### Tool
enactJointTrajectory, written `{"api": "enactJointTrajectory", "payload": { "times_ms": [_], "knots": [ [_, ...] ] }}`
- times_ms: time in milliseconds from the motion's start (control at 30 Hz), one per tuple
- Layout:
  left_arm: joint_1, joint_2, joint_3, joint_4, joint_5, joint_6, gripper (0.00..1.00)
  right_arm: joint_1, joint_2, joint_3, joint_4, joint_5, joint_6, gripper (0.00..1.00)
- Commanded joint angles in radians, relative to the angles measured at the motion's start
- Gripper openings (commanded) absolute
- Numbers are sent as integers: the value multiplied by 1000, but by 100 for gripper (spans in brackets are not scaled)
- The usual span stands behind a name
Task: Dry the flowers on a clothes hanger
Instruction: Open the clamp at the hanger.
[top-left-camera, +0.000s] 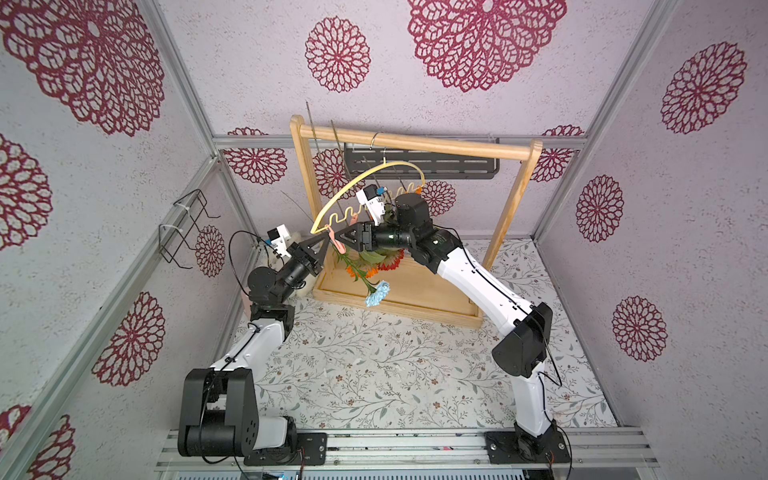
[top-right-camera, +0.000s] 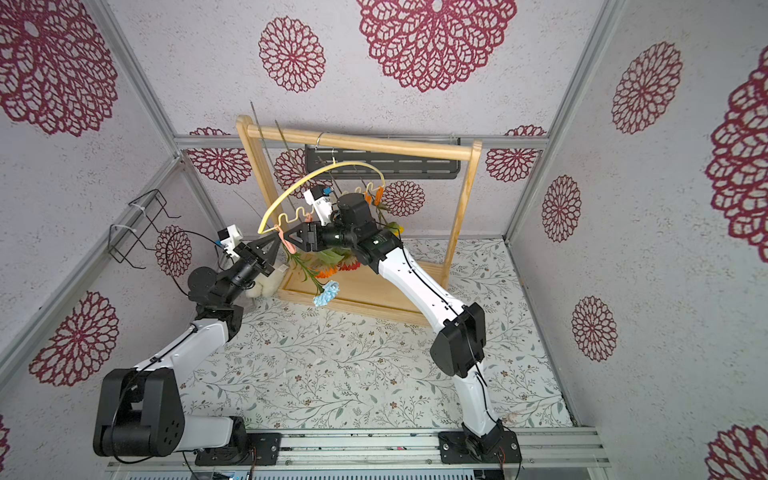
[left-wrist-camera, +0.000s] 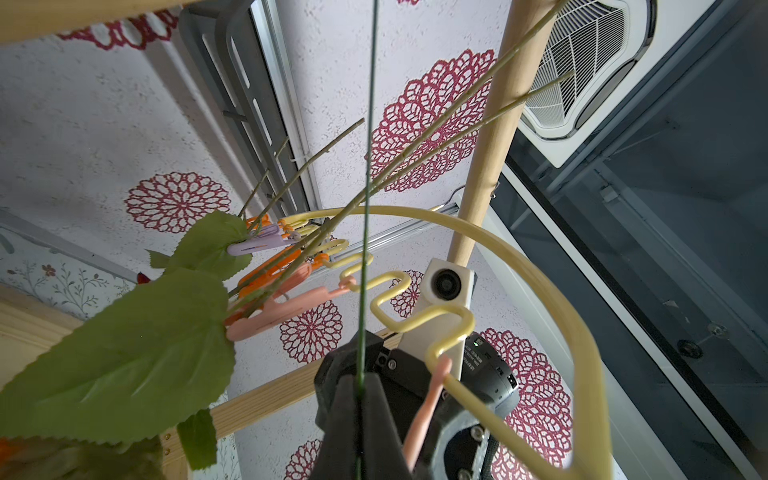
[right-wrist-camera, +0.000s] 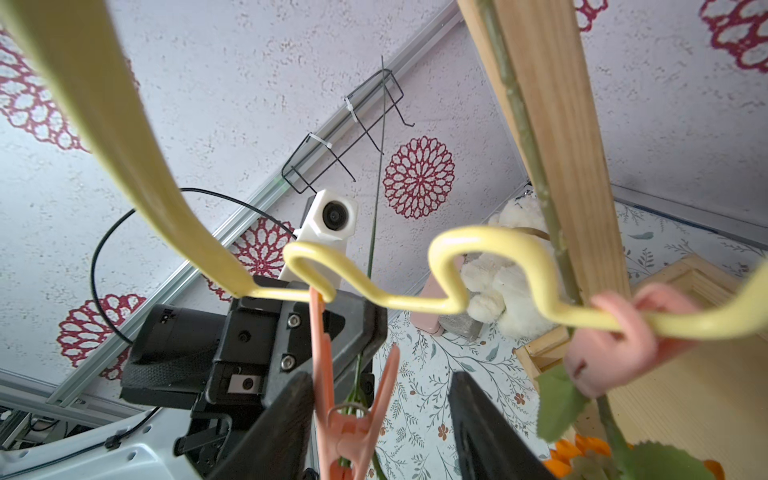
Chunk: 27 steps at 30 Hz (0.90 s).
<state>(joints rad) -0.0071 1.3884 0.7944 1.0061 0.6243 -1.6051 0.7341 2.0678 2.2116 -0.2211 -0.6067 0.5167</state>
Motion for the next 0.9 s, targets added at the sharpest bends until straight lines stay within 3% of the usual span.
{"api": "enactJointTrajectory", "payload": {
  "times_ms": [0, 367, 867],
  "knots": [
    [8, 4, 28, 15, 14, 9, 0, 7, -46, 8, 41, -10, 3, 57],
    [9, 5, 27, 22, 12, 5, 0, 21, -26, 48, 29, -33, -8, 59],
    [11, 6, 31, 22, 16, 1, 0, 33, 17, 113, 21, 3, 13, 51]
  ]
}}
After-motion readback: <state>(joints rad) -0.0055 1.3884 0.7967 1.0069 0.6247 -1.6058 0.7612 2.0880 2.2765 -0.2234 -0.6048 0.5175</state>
